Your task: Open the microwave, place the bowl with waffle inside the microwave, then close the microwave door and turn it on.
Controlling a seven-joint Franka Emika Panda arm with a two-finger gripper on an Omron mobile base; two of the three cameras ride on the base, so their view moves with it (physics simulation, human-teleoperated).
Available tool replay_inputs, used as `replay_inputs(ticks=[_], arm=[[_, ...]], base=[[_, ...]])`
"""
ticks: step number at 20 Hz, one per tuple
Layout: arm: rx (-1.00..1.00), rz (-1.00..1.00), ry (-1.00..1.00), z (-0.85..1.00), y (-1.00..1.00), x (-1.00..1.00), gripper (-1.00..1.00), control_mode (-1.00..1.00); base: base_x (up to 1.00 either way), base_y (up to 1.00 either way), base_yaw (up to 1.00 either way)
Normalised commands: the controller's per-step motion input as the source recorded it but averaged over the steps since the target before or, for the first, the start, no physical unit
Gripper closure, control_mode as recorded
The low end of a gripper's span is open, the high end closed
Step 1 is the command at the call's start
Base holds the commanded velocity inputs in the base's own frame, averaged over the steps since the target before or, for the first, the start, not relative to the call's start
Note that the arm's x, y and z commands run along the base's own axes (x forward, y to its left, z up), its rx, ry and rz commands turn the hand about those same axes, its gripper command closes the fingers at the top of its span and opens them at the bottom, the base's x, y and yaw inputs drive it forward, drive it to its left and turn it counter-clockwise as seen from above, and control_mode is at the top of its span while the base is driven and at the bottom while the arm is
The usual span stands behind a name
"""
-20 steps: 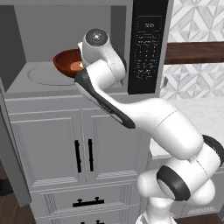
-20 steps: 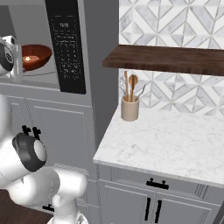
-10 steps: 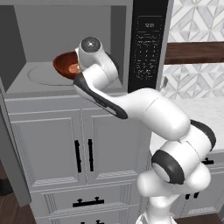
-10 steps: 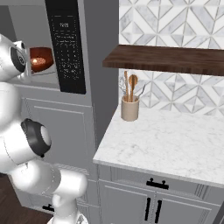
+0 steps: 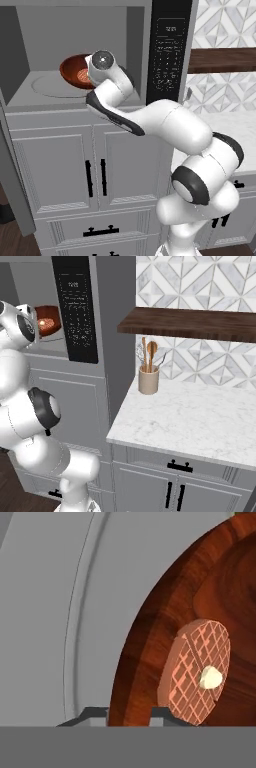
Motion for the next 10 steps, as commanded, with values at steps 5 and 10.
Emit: replay_inputs(ticks=[5,10], arm=[[0.1,-0.02,-0.23,-0.17,0.0,0.0,-1.0,-1.0],[0.18,0.0,-0.3,0.2,-0.14,-0.45,-1.0,-1.0]], base=[[0.0,0.0,0.0],[0.0,0.0,0.0]])
